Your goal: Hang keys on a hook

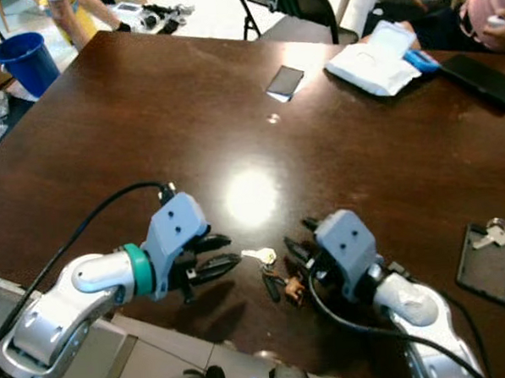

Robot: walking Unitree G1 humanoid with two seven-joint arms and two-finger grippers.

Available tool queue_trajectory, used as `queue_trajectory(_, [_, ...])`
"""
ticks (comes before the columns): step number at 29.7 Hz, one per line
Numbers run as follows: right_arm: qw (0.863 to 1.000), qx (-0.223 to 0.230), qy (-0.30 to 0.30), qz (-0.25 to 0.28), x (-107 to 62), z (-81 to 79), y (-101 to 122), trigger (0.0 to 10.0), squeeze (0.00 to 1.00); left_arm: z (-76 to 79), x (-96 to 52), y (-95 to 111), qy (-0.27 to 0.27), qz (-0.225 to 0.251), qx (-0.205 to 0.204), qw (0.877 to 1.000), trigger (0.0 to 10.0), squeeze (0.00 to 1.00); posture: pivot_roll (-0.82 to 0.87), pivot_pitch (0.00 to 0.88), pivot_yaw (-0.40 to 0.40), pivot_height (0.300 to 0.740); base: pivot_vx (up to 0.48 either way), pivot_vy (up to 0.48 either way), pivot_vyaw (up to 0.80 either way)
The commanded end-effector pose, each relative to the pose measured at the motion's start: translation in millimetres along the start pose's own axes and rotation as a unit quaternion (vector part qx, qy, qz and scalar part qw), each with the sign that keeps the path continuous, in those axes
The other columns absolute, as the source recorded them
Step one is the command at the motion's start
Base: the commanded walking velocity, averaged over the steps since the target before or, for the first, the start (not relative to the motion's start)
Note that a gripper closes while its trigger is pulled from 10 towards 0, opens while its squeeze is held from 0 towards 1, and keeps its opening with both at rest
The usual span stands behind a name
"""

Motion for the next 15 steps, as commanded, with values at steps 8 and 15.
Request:
queue_trajectory(8, [0.995, 0.015, 0.104, -0.001, -14.0, -27.1, -1, 10.0, 0.00, 6.5, -2.2, -5, -0.010, -0.009, -0.012, 1.000, 10.0, 0.00, -0.10, 0.169, 0.147, 0.740, 0.000, 0.000, 0.00])
queue_trajectory(15, [0.989, 0.022, 0.141, -0.028, -38.8, -34.6, -12, 10.0, 0.00, 8.8, -2.4, -4, -0.014, -0.007, -0.014, 1.000, 10.0, 0.00, -0.10, 0.170, 0.149, 0.740, 0.000, 0.000, 0.00])
Point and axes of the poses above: a point about 5 cm out from each wrist's last joint towards the gripper, its own x axis pointing out of the wrist towards the gripper, its own y axis along the axis of the wrist's last joint, z = x × y, the point moved 3 cm from there along x, pointing out of the wrist towards the gripper, and after that the axes turned 12 degrees about -x, right-handed, at the moved point
